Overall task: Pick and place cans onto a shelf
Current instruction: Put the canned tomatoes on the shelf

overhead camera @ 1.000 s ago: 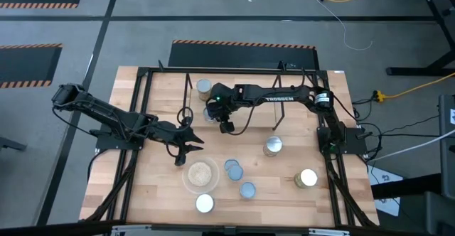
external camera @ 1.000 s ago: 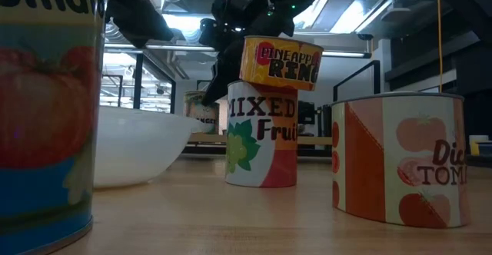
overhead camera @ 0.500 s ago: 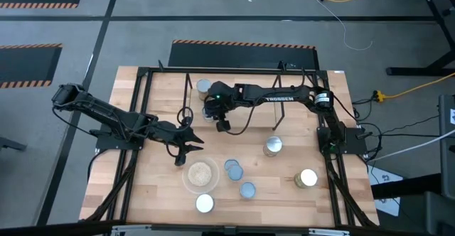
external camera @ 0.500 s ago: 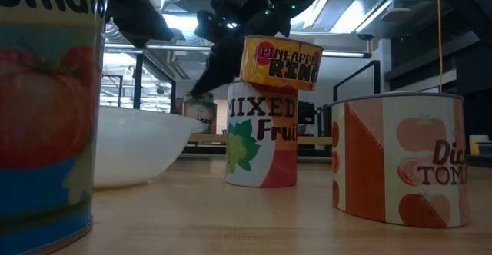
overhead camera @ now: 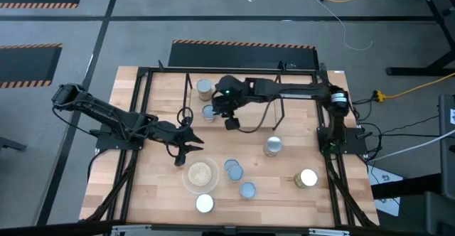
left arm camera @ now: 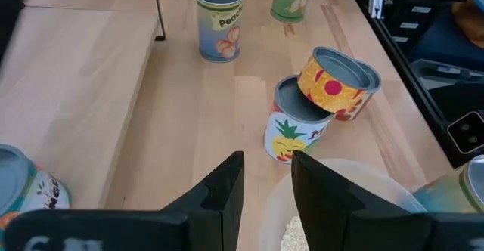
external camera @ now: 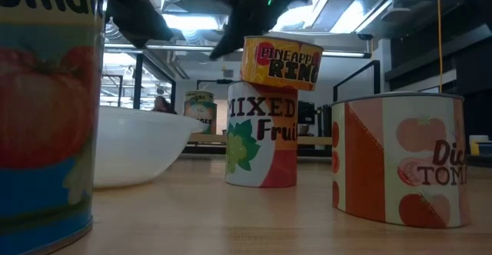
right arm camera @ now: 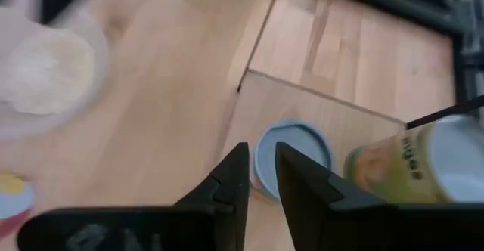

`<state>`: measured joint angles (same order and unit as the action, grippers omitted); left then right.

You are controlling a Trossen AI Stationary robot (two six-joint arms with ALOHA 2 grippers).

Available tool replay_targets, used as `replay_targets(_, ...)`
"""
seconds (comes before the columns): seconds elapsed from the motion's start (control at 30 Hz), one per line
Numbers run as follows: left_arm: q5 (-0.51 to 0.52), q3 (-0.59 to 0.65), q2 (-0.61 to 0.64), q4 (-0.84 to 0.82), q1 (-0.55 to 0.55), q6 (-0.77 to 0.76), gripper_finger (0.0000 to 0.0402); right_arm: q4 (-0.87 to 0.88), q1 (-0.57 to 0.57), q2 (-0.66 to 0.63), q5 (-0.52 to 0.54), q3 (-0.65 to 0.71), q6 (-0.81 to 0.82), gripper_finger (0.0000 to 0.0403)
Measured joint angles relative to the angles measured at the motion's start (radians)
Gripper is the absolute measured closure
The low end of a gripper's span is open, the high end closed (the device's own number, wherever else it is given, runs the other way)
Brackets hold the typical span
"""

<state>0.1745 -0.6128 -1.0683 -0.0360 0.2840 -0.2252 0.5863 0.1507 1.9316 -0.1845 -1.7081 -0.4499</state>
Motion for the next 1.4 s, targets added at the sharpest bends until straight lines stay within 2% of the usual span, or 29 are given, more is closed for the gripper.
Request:
replay_targets(0.2, -0.001, 0.0, 0.0, 0.004, 0.001, 0.01, 0.0296, 0.201, -0.044, -0.143, 0.0, 0.0, 0.012, 0.0331)
replay_targets(0.37, -0.004, 0.0, -0.001, 0.006, 0.011, 0.008, 0.0296, 0.383, -0.12, -0.256, 0.0, 0.002, 0.109, 0.0331)
replay_targets(0.5, -0.008, 0.0, -0.001, 0.044, 0.013, -0.02, 0.0296, 0.389, -0.205, -0.365, 0.041, 0.099, 0.184, 0.0331)
replay_targets(0.7, -0.012, 0.0, -0.002, 0.122, 0.014, -0.101, 0.0296, 0.288, -0.325, -0.562, 0.212, 0.367, 0.344, 0.0331)
replay_targets(0.97, -0.028, -0.047, -0.008, 0.19, 0.031, -0.166, 0.0296, 0.089, -0.394, -0.79, 0.238, 0.695, 0.465, 0.0331)
replay_targets(1.17, -0.031, -0.2, -0.092, 0.168, 0.077, -0.156, 0.0296, -0.062, -0.398, -0.904, 0.237, 0.864, 0.47, 0.0331)
replay_targets(1.27, -0.028, -0.304, -0.155, 0.079, 0.102, -0.184, 0.0296, -0.098, -0.398, -0.934, 0.238, 0.909, 0.467, 0.0331)
replay_targets(1.4, 0.001, -0.469, -0.258, -0.078, 0.134, -0.294, 0.0296, -0.1, -0.398, -0.948, 0.237, 0.939, 0.465, 0.0331)
